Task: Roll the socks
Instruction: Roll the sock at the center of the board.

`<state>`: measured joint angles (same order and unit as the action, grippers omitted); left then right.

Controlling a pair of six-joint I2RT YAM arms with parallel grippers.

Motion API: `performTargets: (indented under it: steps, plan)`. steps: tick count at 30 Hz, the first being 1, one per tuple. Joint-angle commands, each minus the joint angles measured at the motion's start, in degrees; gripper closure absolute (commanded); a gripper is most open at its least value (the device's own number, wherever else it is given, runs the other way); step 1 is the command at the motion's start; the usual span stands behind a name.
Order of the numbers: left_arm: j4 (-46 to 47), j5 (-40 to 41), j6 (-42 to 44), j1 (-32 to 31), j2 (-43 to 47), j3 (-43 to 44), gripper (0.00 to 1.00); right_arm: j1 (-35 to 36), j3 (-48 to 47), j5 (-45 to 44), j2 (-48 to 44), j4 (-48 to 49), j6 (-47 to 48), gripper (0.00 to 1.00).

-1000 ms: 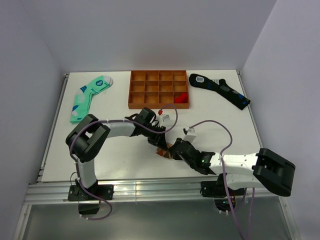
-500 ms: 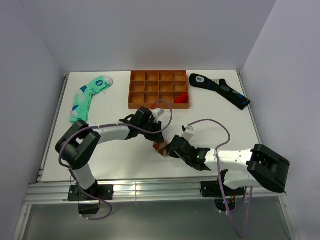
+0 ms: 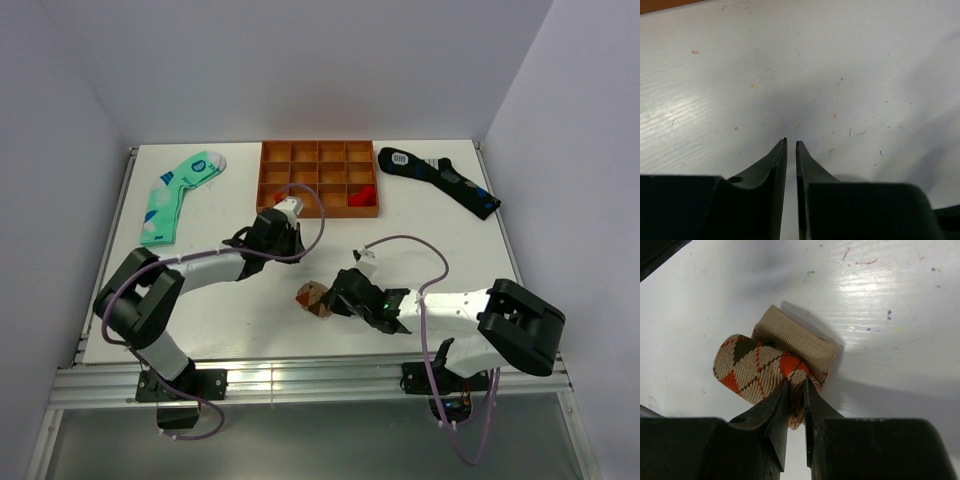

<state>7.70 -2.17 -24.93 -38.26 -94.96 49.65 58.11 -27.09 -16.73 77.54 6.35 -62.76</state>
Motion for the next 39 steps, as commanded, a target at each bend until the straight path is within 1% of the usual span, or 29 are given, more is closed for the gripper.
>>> performTargets:
  steps: [1,2,3,5,7,11,13,16,19,23,26,27,28,30,32,33,34,35,36,37,38,39]
  plan:
    - [3.9,1.9,-2.1,-0.2,7.2,-2.8,0.81,0.1,0.4,2.8,5.4,-13.1,2.3,1.00]
    - [4.3,1.9,-2.5,-0.3,8.4,-3.9,0.80,0.1,0.1,2.8,5.9,-13.3,2.3,1.00]
    - [5.4,4.1,-2.9,-0.3,9.4,-6.5,0.80,0.1,-0.5,2.8,6.0,-13.4,2.3,1.00]
    - [8.0,4.6,-3.9,-0.8,12.8,-10.6,0.78,0.1,-1.2,2.7,7.0,-14.5,2.4,1.00]
    - [9.0,5.9,-4.3,-1.8,15.1,-12.9,0.76,0.2,-3.0,2.2,8.4,-16.4,3.3,1.00]
    - [11.7,9.1,-4.6,-5.9,16.3,-17.9,0.78,0.1,-5.8,1.8,10.5,-18.8,5.2,1.00]
    - [15.0,9.5,-5.0,-7.0,17.7,-19.9,0.77,0.1,-7.4,1.9,12.1,-20.0,6.6,1.00]
    - [17.4,10.4,-5.0,-7.9,20.3,-23.1,0.76,0.0,-8.7,2.0,13.4,-20.9,8.1,1.00]
    - [17.4,12.1,-5.5,-8.0,22.9,-24.7,0.71,-0.6,-9.7,2.1,14.0,-22.1,9.1,1.00]
    - [14.8,16.1,-7.4,-8.4,26.3,-26.4,0.70,-0.8,-11.7,1.3,14.3,-24.3,9.4,1.00]
    - [10.3,19.7,-11.4,-8.7,29.0,-26.5,0.70,-0.9,-12.9,0.9,14.8,-25.0,9.4,1.00]
    - [9.1,21.2,-14.3,-9.1,30.6,-26.6,0.69,-0.9,-13.2,0.9,15.3,-25.2,9.4,1.00]
    - [8.0,23.9,-15.8,-10.4,31.2,-26.8,0.69,-0.9,-13.3,0.9,15.4,-25.2,9.3,1.00]
    - [4.8,26.2,-18.0,-12.3,31.9,-26.5,0.69,-0.9,-13.9,1.0,15.9,-25.5,9.1,1.00]
    - [1.2,31.1,-22.4,-15.4,31.8,-24.9,0.68,-0.9,-14.2,1.0,16.2,-25.7,9.0,1.00]
    - [-2.6,32.5,-26.4,-16.4,31.3,-24.3,0.68,-0.9,-14.2,1.0,16.2,-25.8,8.8,1.00]
    - [-3.8,33.5,-28.7,-18.1,31.2,-23.6,0.68,-0.9,-14.3,1.0,16.2,-25.8,8.8,1.00]
    - [-5.2,37.3,-31.3,-19.3,31.1,-23.5,0.67,-0.9,-14.5,1.0,16.3,-25.9,8.7,1.00]
    - [-7.5,39.2,-37.4,-20.7,31.4,-23.4,0.66,-0.9,-14.6,1.1,16.6,-26.0,8.5,1.00]
    - [-9.5,41.0,-40.2,-23.8,31.7,-23.5,0.64,-0.9,-14.7,1.1,16.7,-26.1,8.4,1.00]
    - [-10.0,44.5,-43.0,-25.5,32.0,-23.9,0.61,-0.8,-15.0,1.3,16.9,-26.2,8.4,1.00]
    - [-9.8,45.3,-46.8,-27.4,32.4,-24.2,0.53,-0.8,-15.0,1.3,17.1,-26.2,8.3,1.00]
